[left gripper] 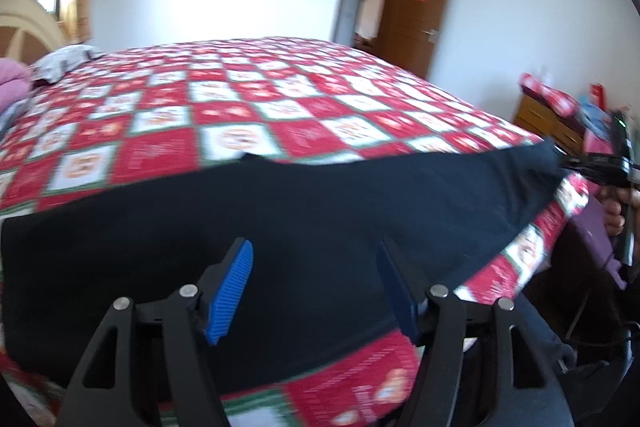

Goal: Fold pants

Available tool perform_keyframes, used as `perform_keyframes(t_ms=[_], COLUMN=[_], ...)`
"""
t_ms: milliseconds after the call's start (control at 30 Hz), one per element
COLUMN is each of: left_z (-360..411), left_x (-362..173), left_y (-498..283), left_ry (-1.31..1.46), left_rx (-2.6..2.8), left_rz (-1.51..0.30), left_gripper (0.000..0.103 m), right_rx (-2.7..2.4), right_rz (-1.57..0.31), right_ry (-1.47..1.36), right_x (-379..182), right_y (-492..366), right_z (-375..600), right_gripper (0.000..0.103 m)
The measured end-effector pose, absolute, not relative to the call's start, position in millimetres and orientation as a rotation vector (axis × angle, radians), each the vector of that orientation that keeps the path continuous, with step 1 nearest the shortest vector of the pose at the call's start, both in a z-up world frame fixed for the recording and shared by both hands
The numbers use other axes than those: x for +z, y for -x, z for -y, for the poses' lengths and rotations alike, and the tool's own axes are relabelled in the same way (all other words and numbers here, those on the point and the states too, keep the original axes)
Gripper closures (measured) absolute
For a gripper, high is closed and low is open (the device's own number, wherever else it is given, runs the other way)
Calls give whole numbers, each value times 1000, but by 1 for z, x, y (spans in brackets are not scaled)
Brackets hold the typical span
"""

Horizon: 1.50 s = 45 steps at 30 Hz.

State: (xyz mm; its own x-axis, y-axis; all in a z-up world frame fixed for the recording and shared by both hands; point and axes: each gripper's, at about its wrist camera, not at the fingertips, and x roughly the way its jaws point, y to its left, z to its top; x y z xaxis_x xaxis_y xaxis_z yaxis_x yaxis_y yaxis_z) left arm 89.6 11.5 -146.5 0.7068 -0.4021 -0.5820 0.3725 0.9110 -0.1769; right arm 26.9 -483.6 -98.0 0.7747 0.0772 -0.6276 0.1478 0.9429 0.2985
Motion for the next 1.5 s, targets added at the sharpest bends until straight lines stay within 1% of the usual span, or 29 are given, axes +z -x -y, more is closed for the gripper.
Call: perform_keyframes(t_ms=[33, 100, 133, 167, 300, 433, 567, 767, 900, 1033, 1100, 1233, 1333, 1400, 1433, 1467, 1500], left_z=[-19, -37, -45, -55, -88, -117, -149, -164, -172, -185, -194, -205, -205, -203, -203, -204, -204], left_x=[-146, -143, -143, -143, -146, -156, -172, -179, -178, -176, -178, -191, -196, -195, -196, -197, -198], left_y=[-91, -91, -92, -94, -100, -105, -109, -105, -103, -101, -100, -102, -101, -101, -101, -101, -101], left_ry=[53, 39, 26, 18, 35, 49, 128, 158, 183, 232, 266, 345, 377, 373, 376, 379, 383], left_rx=[-410, -339, -300, -257, -133, -15, 49, 77, 85, 114, 133, 124, 107, 103, 100, 97, 90], left_rz=[-653, -636, -629, -626, -627, -641, -677, -664, -640, -615, -614, -649, -635, -633, -628, -621, -615], left_gripper=[36, 36, 36, 36, 36, 36, 36, 36, 36, 30, 30, 25, 21, 21, 21, 18, 17], right_rx=[-73, -143, -169, -192, -222, -239, -296, -264, -223, -208, -215, -237, -245, -243, -239, -234, -231], right_rz=[-662, -604, -583, -564, -542, -523, -465, -512, -487, -445, -428, -423, -444, -448, -445, -440, -440], right_ry=[-380, -494, -545, -586, -656, -658, -681, -726, -702, -722, -694, -634, -598, -603, -615, -635, -648], right_x=[-94, -91, -91, -91, -98, -98, -93, -112, -116, -117, -115, -114, -116, -119, -120, -120, -121], right_y=[-23, -10, -5, 2, 5, 8, 22, 15, 10, 13, 12, 8, 2, 0, 0, 0, 1], right_z=[497, 532, 547, 560, 585, 586, 600, 611, 606, 608, 605, 600, 598, 599, 601, 604, 606], right_gripper=[85, 60, 56, 56, 56, 56, 56, 56, 56, 56, 56, 56, 56, 56, 57, 65, 74])
